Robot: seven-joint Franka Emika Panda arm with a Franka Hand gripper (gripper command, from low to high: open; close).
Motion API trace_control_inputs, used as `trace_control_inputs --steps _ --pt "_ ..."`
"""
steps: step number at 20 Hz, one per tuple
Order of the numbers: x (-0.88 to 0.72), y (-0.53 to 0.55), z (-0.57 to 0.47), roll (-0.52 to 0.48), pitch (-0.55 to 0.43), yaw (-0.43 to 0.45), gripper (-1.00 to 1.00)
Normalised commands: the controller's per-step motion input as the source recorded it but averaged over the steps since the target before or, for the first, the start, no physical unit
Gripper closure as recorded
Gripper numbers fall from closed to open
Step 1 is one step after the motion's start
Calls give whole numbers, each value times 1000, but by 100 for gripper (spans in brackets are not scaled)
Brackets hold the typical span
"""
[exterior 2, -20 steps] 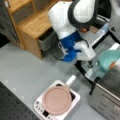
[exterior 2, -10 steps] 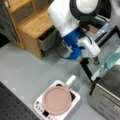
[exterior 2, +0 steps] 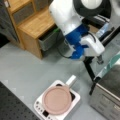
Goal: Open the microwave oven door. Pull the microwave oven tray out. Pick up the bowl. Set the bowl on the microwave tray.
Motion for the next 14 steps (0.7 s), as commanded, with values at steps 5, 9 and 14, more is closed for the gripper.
trace_control_inputs --steps 5,9,14 --pt "-422 535 90 0 204 -182 -100" --pt "-434 230 -11 0 182 -178 -100" --pt "-450 -116 104 -66 194 -67 -100"
